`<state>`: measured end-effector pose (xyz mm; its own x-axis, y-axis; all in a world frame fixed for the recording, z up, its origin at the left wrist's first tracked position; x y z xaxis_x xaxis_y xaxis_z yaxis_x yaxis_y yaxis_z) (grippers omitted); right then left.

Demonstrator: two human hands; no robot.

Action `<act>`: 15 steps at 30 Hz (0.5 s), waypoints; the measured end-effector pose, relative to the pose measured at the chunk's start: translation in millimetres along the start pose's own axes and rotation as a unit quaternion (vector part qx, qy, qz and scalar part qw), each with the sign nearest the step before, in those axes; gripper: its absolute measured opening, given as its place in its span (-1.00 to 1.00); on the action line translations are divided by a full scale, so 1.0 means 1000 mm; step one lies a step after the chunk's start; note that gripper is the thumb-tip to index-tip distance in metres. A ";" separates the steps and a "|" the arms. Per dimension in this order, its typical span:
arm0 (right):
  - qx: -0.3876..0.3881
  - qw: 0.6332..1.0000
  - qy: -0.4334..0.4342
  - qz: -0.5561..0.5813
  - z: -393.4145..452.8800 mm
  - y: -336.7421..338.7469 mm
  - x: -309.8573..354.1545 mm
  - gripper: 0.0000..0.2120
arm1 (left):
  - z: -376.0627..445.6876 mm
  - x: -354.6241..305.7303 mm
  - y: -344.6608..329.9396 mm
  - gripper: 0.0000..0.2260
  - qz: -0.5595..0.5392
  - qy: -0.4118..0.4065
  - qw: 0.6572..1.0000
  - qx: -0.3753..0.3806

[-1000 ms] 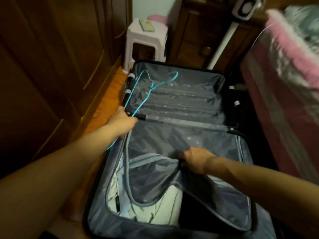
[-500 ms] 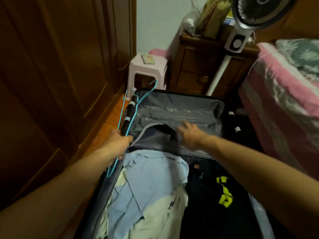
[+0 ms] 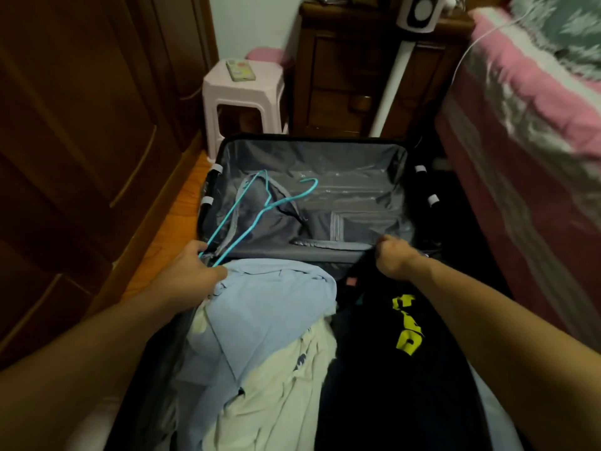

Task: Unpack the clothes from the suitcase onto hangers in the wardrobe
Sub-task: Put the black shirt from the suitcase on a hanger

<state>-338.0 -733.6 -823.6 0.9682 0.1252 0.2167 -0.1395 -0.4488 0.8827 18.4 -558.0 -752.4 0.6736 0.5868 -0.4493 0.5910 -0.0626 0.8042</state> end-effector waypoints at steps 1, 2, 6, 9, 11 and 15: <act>-0.027 0.998 -0.002 0.054 0.007 0.006 -0.008 -0.61 | 0.000 0.001 0.002 -0.47 0.000 0.008 1.000 -0.001; -0.053 0.991 -0.015 0.121 0.015 0.014 -0.014 -0.59 | 0.000 0.001 0.002 -0.48 0.000 0.015 1.000 -0.002; -0.173 0.898 -0.088 0.394 0.013 0.061 -0.020 -0.18 | -0.005 -0.010 0.002 -0.50 -0.031 0.028 0.999 -0.003; -0.183 0.904 -0.139 0.360 -0.001 0.077 -0.026 -0.16 | -0.018 -0.027 -0.007 -0.33 -0.065 0.018 0.998 0.002; -0.151 0.906 -0.111 0.380 -0.014 0.067 -0.022 -0.26 | -0.024 -0.034 -0.019 -0.19 -0.064 0.016 0.998 0.011; 0.051 0.841 -0.011 0.539 -0.063 0.038 0.017 -0.57 | -0.037 -0.057 -0.055 -0.18 -0.036 -0.010 0.999 0.022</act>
<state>-339.6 -693.0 -760.5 0.2950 -0.4181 0.8591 -0.9205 -0.3654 0.1383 -69.3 -557.7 -756.9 0.6379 0.5743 -0.5132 0.6564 -0.0568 0.7523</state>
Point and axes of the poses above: each hand's wrist, its own z-axis towards the middle knuckle, its own y-axis out of the back of the hand, x = y × z, the point moved 2 cm from there along z, towards the middle knuckle, and after that the axes turned 15 degrees about z, right-handed, at the moved point
